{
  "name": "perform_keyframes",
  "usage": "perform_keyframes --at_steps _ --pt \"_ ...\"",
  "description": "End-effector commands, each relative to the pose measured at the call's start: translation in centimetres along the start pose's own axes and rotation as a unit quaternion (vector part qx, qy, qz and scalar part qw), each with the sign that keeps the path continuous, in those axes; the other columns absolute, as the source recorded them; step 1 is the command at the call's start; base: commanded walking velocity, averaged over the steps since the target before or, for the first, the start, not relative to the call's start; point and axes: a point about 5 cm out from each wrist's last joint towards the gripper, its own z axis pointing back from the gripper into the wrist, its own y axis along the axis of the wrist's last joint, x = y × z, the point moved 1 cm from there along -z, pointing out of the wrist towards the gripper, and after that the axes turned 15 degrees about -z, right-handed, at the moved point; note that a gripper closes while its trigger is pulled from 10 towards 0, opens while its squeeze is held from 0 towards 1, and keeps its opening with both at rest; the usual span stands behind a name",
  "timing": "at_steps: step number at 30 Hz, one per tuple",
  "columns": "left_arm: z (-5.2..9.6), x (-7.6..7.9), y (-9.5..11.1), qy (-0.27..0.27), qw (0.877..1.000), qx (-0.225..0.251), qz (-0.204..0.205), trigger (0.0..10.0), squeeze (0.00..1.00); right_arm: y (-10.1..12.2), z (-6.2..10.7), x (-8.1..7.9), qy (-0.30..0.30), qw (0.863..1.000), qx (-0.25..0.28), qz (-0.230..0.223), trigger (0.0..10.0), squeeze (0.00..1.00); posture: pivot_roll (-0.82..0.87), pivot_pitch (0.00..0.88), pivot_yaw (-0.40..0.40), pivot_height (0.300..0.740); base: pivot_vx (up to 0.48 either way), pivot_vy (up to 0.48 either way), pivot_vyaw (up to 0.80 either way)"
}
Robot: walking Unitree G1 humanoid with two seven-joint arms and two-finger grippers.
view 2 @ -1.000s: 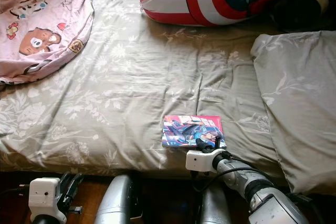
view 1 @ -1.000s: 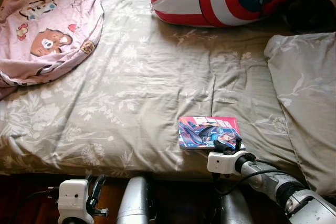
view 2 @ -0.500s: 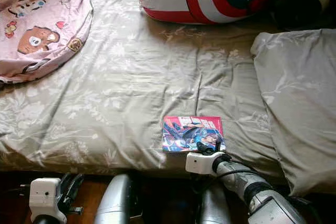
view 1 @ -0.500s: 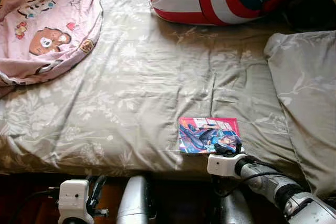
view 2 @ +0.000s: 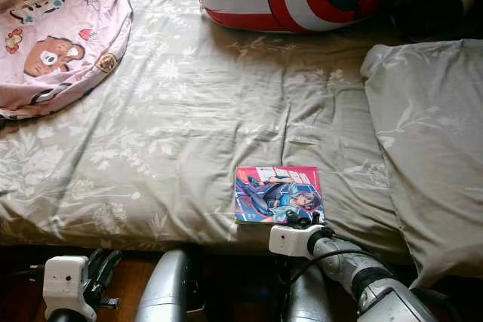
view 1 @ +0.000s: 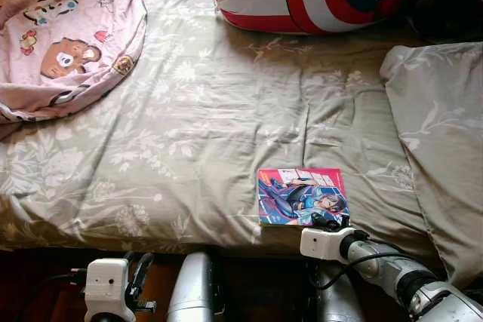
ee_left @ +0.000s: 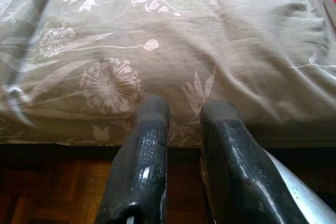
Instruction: Clean up the room
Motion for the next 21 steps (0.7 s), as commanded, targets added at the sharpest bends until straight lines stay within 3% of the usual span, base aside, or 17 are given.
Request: perform_keyframes --at_steps 1,11,17,21 --pt "0.4 0.2 -0.5 -0.006 1.0 -0.014 -0.005 10.0 0.0 -0.4 0.1 -1.4 0.022 0.999 -0.008 -0.023 10.0 0.0 0.18 0.301 0.064 0.625 0.0 0.0 0.0" --pt "-0.6 0.2 -0.7 -0.006 1.0 -0.012 -0.005 10.0 0.0 0.3 0.0 -0.6 -0.009 0.993 0.013 -0.116 10.0 0.0 0.16 0.264 0.061 0.625 0.0 0.0 0.0" --pt "-1.6 0.7 -0.6 -0.016 1.0 -0.003 -0.005 10.0 0.0 -0.3 0.4 -1.7 -0.001 0.987 0.024 -0.162 10.0 0.0 0.15 0.237 0.062 0.625 0.0 0.0 0.0" --pt "-2.2 0.7 -0.7 -0.018 1.0 -0.002 -0.006 10.0 0.0 -0.6 0.6 -3.5 0.029 0.982 0.021 -0.183 10.0 0.0 0.14 0.214 0.062 0.625 0.0 0.0 0.0"
